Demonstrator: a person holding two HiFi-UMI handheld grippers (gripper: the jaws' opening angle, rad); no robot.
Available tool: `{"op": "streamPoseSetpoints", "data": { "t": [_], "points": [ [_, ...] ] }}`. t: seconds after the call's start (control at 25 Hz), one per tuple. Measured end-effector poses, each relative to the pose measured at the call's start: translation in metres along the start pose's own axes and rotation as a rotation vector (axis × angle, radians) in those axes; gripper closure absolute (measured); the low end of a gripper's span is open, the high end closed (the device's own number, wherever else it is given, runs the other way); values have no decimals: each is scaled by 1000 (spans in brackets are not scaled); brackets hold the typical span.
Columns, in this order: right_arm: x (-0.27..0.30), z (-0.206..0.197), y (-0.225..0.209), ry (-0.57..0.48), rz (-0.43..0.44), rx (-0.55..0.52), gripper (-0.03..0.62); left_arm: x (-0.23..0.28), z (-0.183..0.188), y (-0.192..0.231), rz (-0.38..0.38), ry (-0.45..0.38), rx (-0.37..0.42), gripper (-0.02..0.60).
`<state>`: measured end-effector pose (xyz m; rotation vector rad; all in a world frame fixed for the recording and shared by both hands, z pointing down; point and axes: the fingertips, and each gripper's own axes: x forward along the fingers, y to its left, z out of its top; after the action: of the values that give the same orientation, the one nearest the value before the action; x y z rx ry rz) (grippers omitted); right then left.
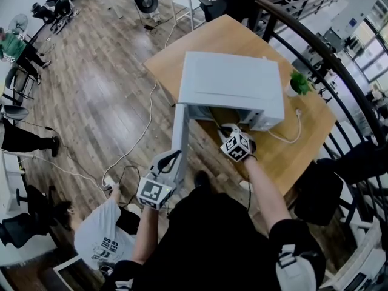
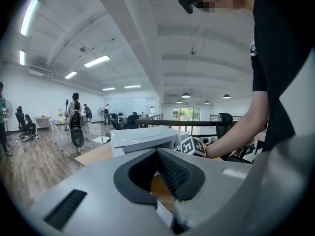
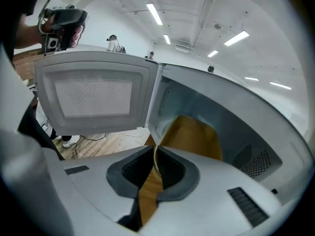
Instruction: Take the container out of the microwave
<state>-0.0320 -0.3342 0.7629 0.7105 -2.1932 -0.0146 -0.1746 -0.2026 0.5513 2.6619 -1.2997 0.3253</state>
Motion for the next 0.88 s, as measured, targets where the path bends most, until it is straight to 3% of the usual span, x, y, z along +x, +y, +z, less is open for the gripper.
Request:
{"op": "streamPoseSetpoints", "data": {
  "t": [0.88],
  "points": [
    [-91, -39, 39, -23, 60, -83, 569, -31, 4, -101, 45, 18, -11, 580]
  ]
}}
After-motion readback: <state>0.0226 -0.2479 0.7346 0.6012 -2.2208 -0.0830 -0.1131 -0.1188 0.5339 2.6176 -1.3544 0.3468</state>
